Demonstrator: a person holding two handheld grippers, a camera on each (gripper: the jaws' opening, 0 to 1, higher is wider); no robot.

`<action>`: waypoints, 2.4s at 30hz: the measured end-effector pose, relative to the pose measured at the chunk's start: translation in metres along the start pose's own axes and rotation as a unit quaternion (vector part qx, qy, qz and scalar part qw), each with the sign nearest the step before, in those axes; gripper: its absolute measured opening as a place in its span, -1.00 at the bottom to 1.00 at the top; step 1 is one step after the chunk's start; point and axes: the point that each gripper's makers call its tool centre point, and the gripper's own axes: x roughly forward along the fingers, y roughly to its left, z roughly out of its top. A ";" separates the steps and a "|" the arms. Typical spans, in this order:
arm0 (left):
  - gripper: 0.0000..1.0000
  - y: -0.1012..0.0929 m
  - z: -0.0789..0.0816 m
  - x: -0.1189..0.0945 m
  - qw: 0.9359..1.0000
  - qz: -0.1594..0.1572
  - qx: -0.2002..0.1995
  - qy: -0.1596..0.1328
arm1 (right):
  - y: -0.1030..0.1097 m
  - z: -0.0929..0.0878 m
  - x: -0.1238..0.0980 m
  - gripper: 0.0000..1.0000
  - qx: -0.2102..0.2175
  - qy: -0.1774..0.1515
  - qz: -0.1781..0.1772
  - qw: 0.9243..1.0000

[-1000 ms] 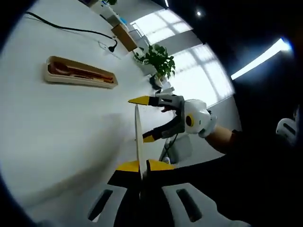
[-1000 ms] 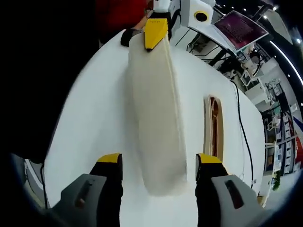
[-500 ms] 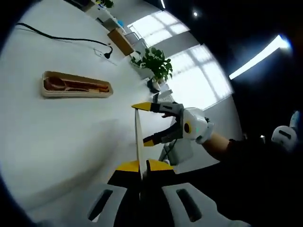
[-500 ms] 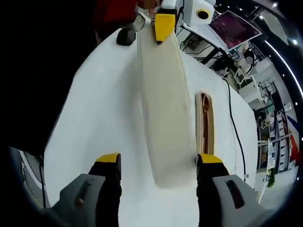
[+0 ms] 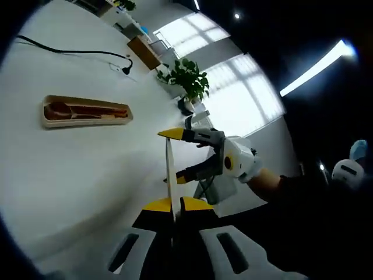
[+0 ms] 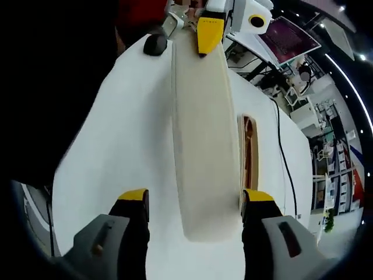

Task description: Arrange the utensils inside the cutlery case until each visible utensil rests in its matching compartment.

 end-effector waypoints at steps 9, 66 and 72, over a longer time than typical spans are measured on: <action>-0.93 -0.006 0.021 0.001 1.000 -0.020 -0.004 -0.025 | -0.018 0.000 -0.013 0.30 0.009 -0.016 -0.006 1.000; -0.92 -0.025 0.088 0.008 0.984 -0.073 -0.146 -0.074 | -0.060 0.003 -0.036 -0.17 0.091 -0.038 0.083 0.992; -0.83 0.015 0.109 0.008 0.985 0.009 -0.119 -0.123 | -0.073 -0.004 -0.019 -0.17 0.121 -0.028 0.082 0.989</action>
